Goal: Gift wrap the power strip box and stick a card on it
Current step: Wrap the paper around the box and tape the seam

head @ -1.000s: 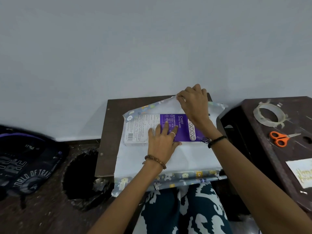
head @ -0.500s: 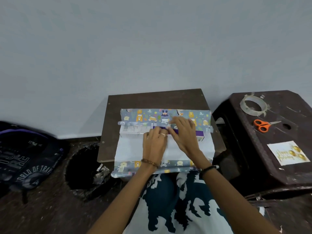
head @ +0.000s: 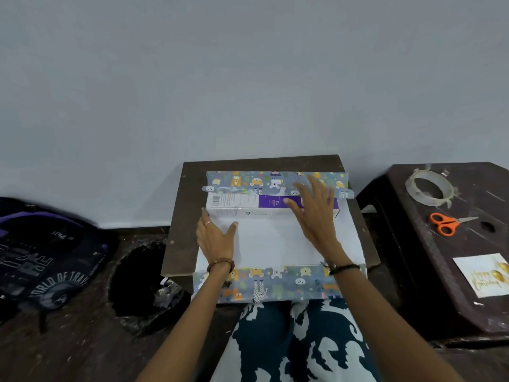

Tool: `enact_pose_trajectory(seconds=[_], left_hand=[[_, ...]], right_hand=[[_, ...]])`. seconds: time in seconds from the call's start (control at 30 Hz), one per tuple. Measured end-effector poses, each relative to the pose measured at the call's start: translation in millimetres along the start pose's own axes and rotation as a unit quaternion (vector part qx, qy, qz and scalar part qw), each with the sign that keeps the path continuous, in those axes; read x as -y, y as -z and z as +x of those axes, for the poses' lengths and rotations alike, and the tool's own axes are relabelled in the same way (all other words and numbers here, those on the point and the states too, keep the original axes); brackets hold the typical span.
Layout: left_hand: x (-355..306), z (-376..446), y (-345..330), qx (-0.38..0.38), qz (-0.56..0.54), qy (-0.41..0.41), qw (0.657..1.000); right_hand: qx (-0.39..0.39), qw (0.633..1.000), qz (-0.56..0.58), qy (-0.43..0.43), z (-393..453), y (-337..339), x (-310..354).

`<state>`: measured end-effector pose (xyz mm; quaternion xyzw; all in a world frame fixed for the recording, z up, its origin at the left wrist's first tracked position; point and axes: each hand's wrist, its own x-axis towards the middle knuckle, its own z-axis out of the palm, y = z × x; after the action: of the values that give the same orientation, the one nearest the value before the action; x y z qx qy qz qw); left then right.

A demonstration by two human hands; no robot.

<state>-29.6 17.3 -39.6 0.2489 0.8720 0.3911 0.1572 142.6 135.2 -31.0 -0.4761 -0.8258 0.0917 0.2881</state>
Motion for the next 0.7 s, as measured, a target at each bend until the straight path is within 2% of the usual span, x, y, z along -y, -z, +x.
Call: enact_pose_trajectory(seconds=[0.07,0.13,0.2,0.23,0.37,0.5,0.7], left_hand=[[2,0,-3,-0.005,0.009,-0.006,1.000],[4,0,-4,-0.014,0.019,-0.012,1.000],[5,-1,-5,-0.019,0.029,-0.015,0.999],[5,-2,-5,-0.020,0.032,-0.018,0.999],[6,-3,-5,-0.019,0.044,-0.041,0.998],[5,-5,-5,-0.007,0.072,-0.053,0.996],[6,-6,-6,-0.002,0.075,-0.049,0.996]], right_hand=[[-0.112,0.987,0.064,-0.099,-19,4,2],[-0.197,0.944,0.138,-0.227,-34,8,5],[-0.228,0.897,0.194,-0.325,-42,9,3],[-0.223,0.887,0.212,-0.346,-45,9,1],[-0.166,0.885,0.254,-0.353,-53,13,-5],[-0.165,0.882,0.260,-0.357,-53,15,-9],[-0.164,0.897,0.227,-0.341,-54,10,-11]])
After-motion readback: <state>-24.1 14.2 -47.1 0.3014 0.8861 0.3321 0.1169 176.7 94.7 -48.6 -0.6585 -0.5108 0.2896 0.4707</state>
